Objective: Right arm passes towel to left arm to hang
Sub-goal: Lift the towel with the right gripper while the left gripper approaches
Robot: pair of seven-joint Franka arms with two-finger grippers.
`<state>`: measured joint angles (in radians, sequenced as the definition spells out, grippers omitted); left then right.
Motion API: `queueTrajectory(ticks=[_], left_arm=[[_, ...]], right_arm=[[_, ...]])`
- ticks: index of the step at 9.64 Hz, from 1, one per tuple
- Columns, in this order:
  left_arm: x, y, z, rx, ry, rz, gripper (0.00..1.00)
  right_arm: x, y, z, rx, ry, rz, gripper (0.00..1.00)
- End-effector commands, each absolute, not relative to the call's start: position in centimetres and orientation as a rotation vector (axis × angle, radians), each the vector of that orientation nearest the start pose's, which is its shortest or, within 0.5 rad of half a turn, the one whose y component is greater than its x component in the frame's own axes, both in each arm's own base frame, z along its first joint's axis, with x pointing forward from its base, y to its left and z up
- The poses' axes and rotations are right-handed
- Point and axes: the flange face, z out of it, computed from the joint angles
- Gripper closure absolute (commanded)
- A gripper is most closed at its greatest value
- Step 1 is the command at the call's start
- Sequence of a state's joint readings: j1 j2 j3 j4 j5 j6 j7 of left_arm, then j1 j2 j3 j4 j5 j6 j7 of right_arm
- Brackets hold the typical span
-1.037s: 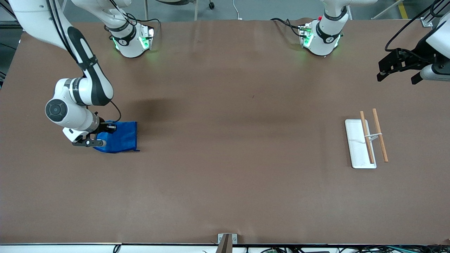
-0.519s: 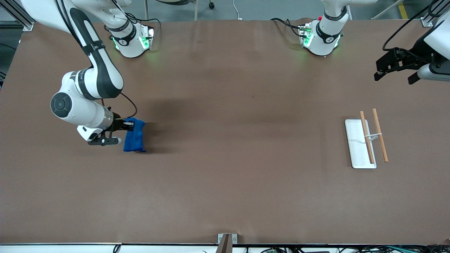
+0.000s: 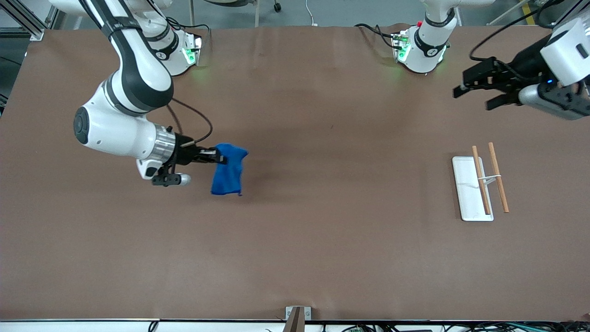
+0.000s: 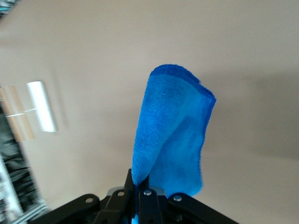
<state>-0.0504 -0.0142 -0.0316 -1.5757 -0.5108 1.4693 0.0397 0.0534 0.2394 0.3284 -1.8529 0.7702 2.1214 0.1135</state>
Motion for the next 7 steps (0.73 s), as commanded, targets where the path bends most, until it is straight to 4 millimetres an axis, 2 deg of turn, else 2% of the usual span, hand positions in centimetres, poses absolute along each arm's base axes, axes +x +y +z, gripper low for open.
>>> queueTrajectory(ticks=[1, 2, 4, 7], left_arm=[[52.8, -10.0, 56.9, 2.387, -0.202, -0.262, 0.0], [52.4, -10.7, 54.6, 2.291, -0.174, -0.313, 0.01], [51.3, -11.9, 50.2, 2.102, -0.091, -0.399, 0.01], [50.8, -13.9, 44.2, 1.89, -0.008, -0.398, 0.0]], right_arm=[[56.8, 29.6, 44.6, -2.22, 0.253, 0.192, 1.0], [55.8, 32.7, 45.4, -2.153, 0.264, 0.191, 1.0], [54.7, 36.7, 46.6, -1.985, 0.31, 0.24, 1.0], [52.8, 40.6, 48.3, -1.821, 0.325, 0.311, 1.0]])
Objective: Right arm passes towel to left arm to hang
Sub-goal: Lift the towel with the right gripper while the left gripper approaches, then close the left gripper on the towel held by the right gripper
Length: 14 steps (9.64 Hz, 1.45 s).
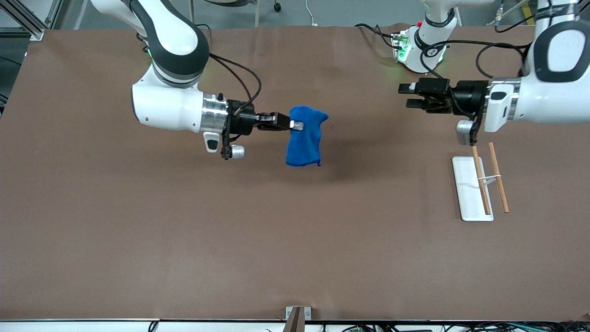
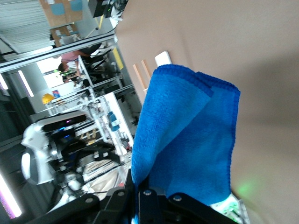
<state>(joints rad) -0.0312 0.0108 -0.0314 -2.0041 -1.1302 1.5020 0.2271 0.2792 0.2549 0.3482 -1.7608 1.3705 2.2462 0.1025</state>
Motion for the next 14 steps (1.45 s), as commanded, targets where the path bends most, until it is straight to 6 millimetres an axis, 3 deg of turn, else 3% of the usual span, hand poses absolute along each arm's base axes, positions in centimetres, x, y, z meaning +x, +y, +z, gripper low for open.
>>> queueTrajectory(ticks=[1, 4, 8, 12, 13, 14], left_arm=[[50.7, -14.8, 43.2, 1.825, 0.018, -0.37, 0.0], [49.8, -18.6, 40.8, 1.758, 0.076, -0.274, 0.0], [49.7, -22.3, 40.5, 1.674, 0.195, -0.08, 0.03], [47.7, -23.6, 39.4, 1.625, 0.21, -0.036, 0.06], [47.8, -23.3, 40.1, 1.61, 0.227, -0.003, 0.09], [48.2, -22.9, 40.7, 1.572, 0.258, 0.019, 0.19]], right_arm=[[52.6, 41.4, 49.1, -1.737, 0.354, 0.334, 1.0], [51.1, 43.6, 49.8, -1.57, 0.34, 0.322, 1.0], [50.5, 44.5, 50.3, -1.491, 0.378, 0.354, 1.0], [50.4, 44.8, 50.8, -1.481, 0.362, 0.341, 1.0], [50.3, 44.9, 50.7, -1.483, 0.359, 0.34, 1.0], [50.3, 44.9, 50.7, -1.483, 0.359, 0.34, 1.0]])
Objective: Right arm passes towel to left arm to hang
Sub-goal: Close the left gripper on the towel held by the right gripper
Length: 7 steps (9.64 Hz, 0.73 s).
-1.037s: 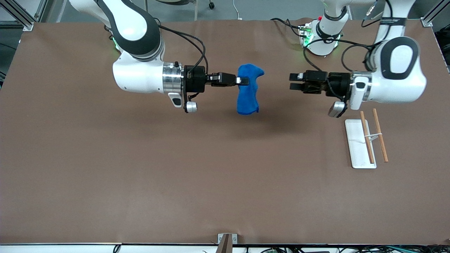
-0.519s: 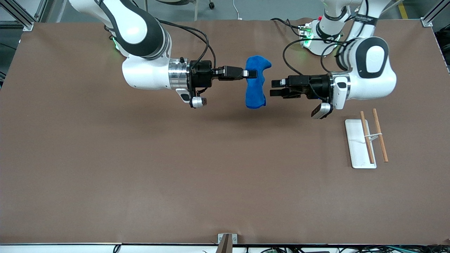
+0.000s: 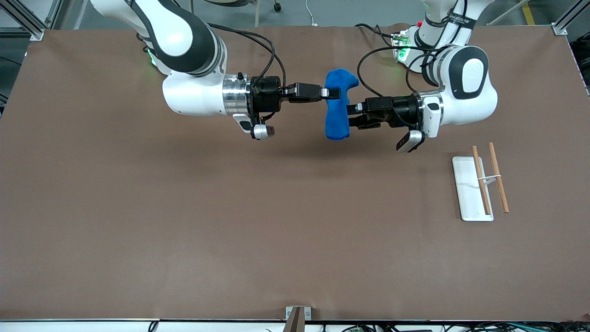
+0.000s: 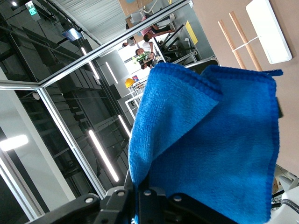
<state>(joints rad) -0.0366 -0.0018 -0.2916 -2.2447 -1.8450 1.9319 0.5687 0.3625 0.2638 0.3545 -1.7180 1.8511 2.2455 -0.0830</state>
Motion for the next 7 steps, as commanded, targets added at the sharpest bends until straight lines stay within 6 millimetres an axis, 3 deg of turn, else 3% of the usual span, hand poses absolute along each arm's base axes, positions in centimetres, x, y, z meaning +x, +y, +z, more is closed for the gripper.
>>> queueTrajectory(ticks=[1, 4, 5, 7], left_arm=[[48.46, -22.79, 41.01, 1.554, 0.284, 0.04, 0.39], [48.44, -22.4, 41.72, 1.561, 0.285, 0.073, 0.9], [48.48, -22.3, 41.74, 1.566, 0.29, 0.08, 1.0], [48.66, -22.03, 41.84, 1.576, 0.295, 0.094, 1.0]], right_arm=[[50.26, 44.94, 50.78, -1.482, 0.357, 0.341, 1.0], [50.33, 44.87, 50.78, -1.48, 0.359, 0.34, 1.0], [50.26, 44.94, 50.79, -1.481, 0.358, 0.341, 1.0], [50.33, 44.87, 50.79, -1.48, 0.359, 0.34, 1.0]])
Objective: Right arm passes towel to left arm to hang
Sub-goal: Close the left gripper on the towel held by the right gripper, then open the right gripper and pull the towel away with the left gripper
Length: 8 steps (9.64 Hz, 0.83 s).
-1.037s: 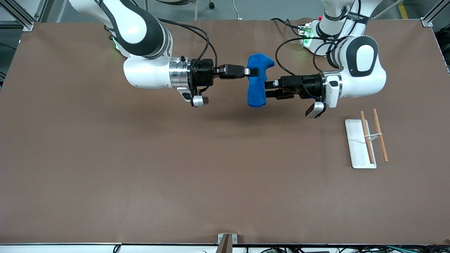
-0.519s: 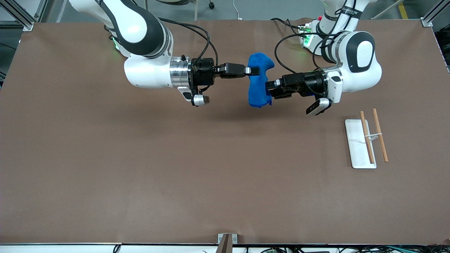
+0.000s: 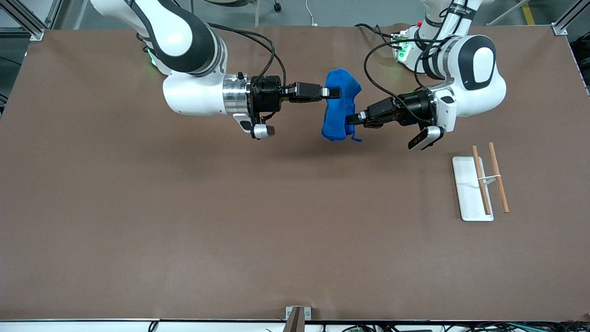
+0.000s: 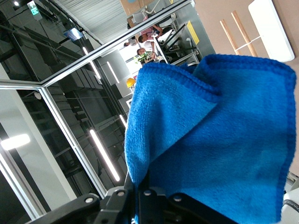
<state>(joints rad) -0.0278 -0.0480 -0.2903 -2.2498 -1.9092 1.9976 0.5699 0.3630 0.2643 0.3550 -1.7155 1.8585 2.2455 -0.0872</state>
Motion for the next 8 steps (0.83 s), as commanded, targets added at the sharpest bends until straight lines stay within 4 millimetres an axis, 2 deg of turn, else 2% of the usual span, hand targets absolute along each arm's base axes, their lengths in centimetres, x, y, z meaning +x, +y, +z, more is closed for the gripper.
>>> queueTrajectory(ticks=[1, 2, 3, 4, 5, 8], left_arm=[[48.7, -22.0, 41.9, 1.583, 0.288, 0.094, 1.0], [48.8, -21.9, 42.1, 1.583, 0.285, 0.097, 1.0], [48.9, -22.0, 42.1, 1.584, 0.284, 0.096, 1.0], [48.9, -21.9, 42.0, 1.59, 0.281, 0.097, 1.0], [48.9, -21.7, 41.9, 1.628, 0.251, 0.092, 1.0], [49.7, -18.3, 41.5, 1.765, 0.215, 0.112, 1.0]], right_arm=[[50.3, 44.9, 50.8, -1.48, 0.359, 0.34, 1.0], [50.5, 44.7, 50.8, -1.481, 0.36, 0.337, 0.86], [50.5, 44.3, 50.3, -1.504, 0.361, 0.327, 0.01], [51.0, 43.0, 49.0, -1.553, 0.369, 0.311, 0.0], [52.3, 41.0, 48.3, -1.643, 0.341, 0.27, 0.0], [55.2, 35.0, 46.4, -2.026, 0.274, 0.218, 0.0]])
